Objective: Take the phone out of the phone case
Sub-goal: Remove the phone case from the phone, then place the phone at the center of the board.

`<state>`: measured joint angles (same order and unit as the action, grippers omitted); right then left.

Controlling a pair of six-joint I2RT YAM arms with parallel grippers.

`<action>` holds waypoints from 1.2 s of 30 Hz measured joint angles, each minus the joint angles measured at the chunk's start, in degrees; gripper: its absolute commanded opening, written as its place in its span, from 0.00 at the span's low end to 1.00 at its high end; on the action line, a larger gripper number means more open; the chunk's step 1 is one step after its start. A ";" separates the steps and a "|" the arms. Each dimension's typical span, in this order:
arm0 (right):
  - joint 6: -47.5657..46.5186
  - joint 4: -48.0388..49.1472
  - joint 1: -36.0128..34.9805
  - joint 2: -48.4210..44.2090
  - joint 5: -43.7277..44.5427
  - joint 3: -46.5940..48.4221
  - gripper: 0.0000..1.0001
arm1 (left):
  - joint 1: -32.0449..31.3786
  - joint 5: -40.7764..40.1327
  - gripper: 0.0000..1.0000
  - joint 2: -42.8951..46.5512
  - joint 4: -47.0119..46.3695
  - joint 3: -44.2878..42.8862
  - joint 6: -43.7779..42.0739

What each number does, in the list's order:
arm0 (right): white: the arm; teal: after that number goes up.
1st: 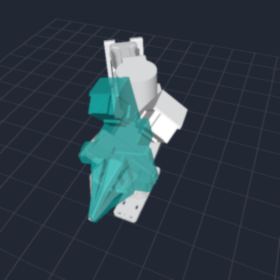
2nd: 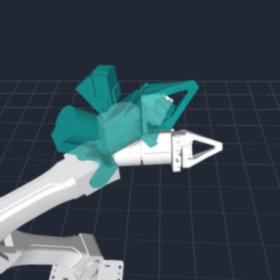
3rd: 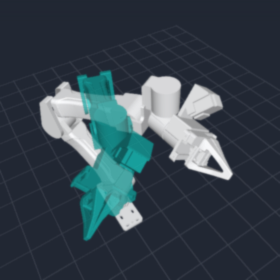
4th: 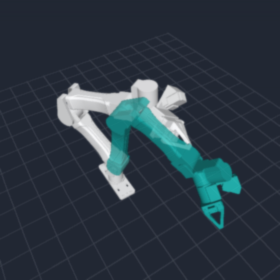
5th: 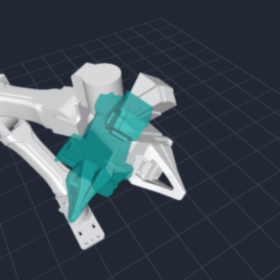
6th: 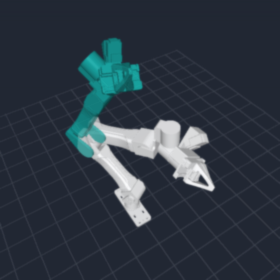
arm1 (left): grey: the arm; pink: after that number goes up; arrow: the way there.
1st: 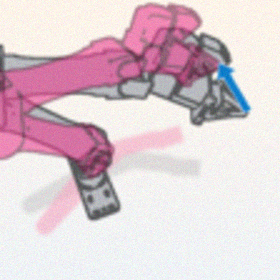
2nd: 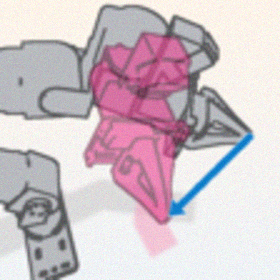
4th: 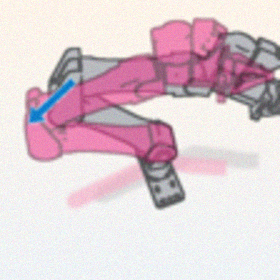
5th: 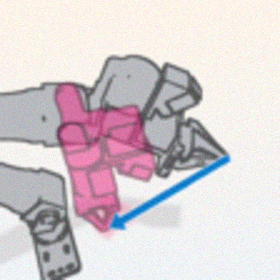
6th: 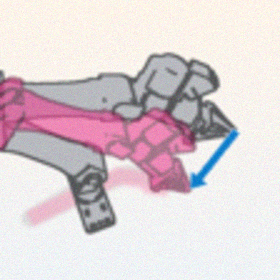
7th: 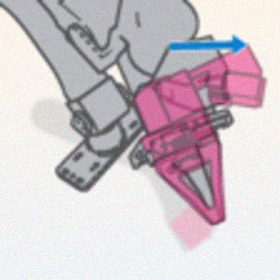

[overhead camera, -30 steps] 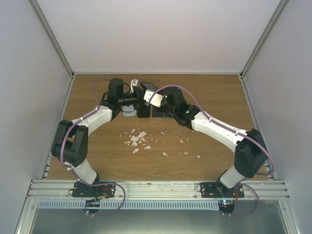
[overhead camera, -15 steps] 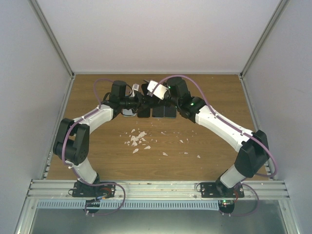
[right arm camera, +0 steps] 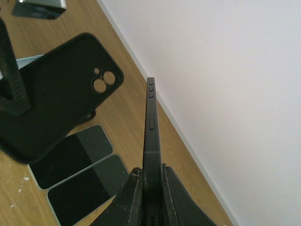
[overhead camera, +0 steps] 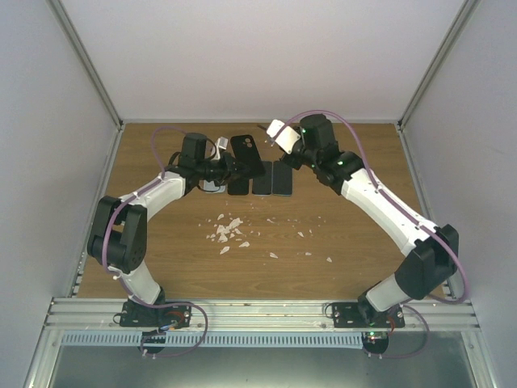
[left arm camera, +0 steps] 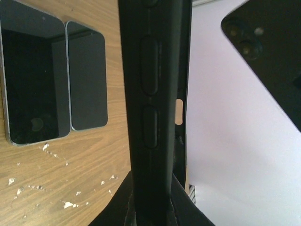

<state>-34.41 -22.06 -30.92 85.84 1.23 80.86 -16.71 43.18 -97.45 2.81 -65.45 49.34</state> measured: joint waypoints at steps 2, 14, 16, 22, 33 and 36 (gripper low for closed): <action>0.83 -1.60 2.32 -0.70 -3.39 -0.11 0.00 | 0.28 0.04 0.00 0.00 0.04 -0.39 -0.42; -0.04 -5.14 11.61 -3.23 -11.80 -6.93 0.00 | 1.27 0.04 0.00 0.00 0.11 -0.87 -0.90; -2.78 -3.85 11.65 -4.35 -9.49 -11.21 0.00 | 1.40 0.04 0.00 -0.02 0.07 -0.87 -0.90; -11.04 3.26 11.65 -5.90 -2.25 -21.64 0.01 | 1.88 0.04 0.00 -0.02 0.04 -0.87 -0.70; -23.91 25.83 9.97 -3.23 8.96 -35.89 0.00 | 2.29 0.00 0.00 -0.24 0.04 -0.87 -0.48; -26.34 32.59 9.11 -0.57 11.28 -38.01 0.00 | 2.47 -0.09 0.00 -0.24 0.02 -0.87 -0.48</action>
<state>-60.75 10.52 -21.80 85.27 12.51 42.85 -14.24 43.09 -97.69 2.83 -66.32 48.86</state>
